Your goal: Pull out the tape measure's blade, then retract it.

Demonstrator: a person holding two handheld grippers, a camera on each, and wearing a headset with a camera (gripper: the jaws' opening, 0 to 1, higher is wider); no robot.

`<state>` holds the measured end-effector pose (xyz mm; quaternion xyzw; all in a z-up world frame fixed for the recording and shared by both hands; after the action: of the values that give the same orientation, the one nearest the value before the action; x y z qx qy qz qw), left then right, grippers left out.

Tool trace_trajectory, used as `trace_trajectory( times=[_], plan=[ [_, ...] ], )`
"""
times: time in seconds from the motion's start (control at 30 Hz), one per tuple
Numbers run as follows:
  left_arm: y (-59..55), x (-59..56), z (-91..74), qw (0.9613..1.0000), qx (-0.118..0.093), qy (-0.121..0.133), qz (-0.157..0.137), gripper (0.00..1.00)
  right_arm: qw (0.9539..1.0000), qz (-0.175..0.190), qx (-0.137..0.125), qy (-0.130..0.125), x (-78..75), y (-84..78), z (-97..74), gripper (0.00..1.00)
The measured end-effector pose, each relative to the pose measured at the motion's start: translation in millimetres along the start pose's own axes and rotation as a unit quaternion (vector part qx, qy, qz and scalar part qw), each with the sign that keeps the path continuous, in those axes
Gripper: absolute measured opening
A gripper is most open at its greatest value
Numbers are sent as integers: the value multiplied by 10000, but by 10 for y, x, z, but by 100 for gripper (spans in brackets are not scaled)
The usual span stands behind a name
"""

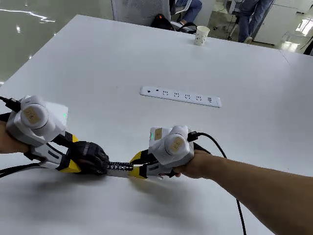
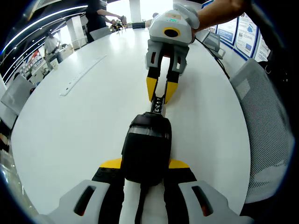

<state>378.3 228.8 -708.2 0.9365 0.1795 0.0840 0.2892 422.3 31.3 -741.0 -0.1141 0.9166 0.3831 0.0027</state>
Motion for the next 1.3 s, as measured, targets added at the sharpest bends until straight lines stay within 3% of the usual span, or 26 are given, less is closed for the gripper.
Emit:
trace_trajectory(
  times=[1.3],
  plan=[
    [-5, 19, 0, 10000, 41, -25, -25, 27, 9998, 116, 56, -182, 21, -290, -306, 8]
  ],
)
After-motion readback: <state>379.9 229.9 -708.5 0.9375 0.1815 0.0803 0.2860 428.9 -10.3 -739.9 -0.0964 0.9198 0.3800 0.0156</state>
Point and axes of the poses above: the centre of the closed fingertips' face, and the gripper's own axes: z roughly forward along the fingers, x roughly to its left, y roughly out of its top, the point moved 8 cm from there along -z, roughly backward along the fingers
